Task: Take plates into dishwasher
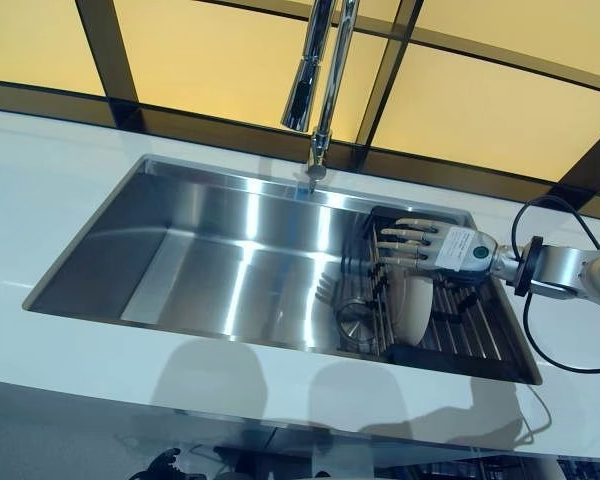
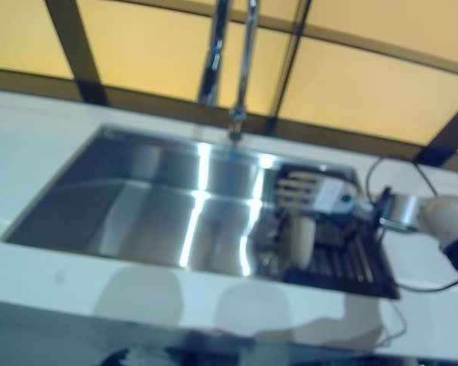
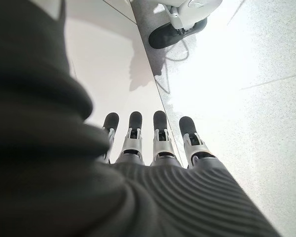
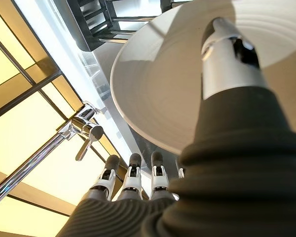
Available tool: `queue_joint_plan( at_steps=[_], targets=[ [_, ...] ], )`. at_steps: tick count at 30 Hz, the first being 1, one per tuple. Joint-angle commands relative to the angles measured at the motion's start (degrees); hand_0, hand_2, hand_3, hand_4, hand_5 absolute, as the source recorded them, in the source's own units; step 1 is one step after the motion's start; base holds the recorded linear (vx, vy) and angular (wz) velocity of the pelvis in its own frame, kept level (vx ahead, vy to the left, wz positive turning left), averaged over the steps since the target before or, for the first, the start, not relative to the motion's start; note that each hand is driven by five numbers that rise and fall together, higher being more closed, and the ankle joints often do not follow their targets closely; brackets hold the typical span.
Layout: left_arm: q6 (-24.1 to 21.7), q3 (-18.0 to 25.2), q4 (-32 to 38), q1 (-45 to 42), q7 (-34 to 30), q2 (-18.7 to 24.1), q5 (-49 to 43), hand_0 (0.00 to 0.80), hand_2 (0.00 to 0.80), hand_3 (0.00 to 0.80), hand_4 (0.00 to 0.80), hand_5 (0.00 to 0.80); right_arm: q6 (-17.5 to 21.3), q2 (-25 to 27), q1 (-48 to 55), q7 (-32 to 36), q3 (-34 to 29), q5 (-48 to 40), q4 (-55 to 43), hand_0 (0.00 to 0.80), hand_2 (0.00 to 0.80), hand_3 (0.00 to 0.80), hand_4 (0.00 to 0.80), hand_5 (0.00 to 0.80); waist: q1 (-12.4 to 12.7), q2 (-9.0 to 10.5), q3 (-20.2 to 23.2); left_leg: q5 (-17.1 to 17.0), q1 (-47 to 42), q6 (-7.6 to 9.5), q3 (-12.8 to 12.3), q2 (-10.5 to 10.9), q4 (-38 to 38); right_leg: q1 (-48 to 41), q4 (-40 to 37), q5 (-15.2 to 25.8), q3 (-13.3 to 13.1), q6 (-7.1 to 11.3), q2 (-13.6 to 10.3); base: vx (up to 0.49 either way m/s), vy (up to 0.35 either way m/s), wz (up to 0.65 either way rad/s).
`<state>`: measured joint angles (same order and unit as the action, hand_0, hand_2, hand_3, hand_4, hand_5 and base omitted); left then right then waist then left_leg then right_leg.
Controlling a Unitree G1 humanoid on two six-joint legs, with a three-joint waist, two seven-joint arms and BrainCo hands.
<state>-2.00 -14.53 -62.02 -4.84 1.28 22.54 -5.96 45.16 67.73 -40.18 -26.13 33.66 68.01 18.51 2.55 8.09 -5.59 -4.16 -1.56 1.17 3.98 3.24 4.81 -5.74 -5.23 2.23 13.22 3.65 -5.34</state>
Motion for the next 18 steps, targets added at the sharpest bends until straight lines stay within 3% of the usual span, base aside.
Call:
queue_joint_plan(
  at_steps=[1, 18],
  targets=[
    [-1.7, -1.3, -1.5, 2.0, 0.4, 0.4, -1.2, 0.0, 0.0, 0.0, 0.0, 0.0, 0.2, 0.4, -1.5, -2.0, -2.6, -2.9, -1.2, 0.0, 0.0, 0.0, 0.0, 0.0, 2.5, -2.34, 0.4, 5.1, -2.5, -1.72, -5.3, -1.1, 0.2, -0.1, 1.6, -3.2, 0.6, 0.57, 3.9, 0.0, 0.0, 0.0],
    [-2.5, -0.8, -3.8, 2.8, 0.8, -0.4, -2.3, 0.0, 0.0, 0.0, 0.0, 0.0, 1.9, -2.2, -1.5, 0.5, -2.2, -4.0, -3.0, 0.0, 0.0, 0.0, 0.0, 0.0, 2.7, -1.99, 0.5, 5.4, -2.7, -1.71, -5.3, -1.1, 0.2, -0.2, 1.8, -3.4, 0.7, 0.49, 3.8, 0.0, 0.0, 0.0]
  ],
)
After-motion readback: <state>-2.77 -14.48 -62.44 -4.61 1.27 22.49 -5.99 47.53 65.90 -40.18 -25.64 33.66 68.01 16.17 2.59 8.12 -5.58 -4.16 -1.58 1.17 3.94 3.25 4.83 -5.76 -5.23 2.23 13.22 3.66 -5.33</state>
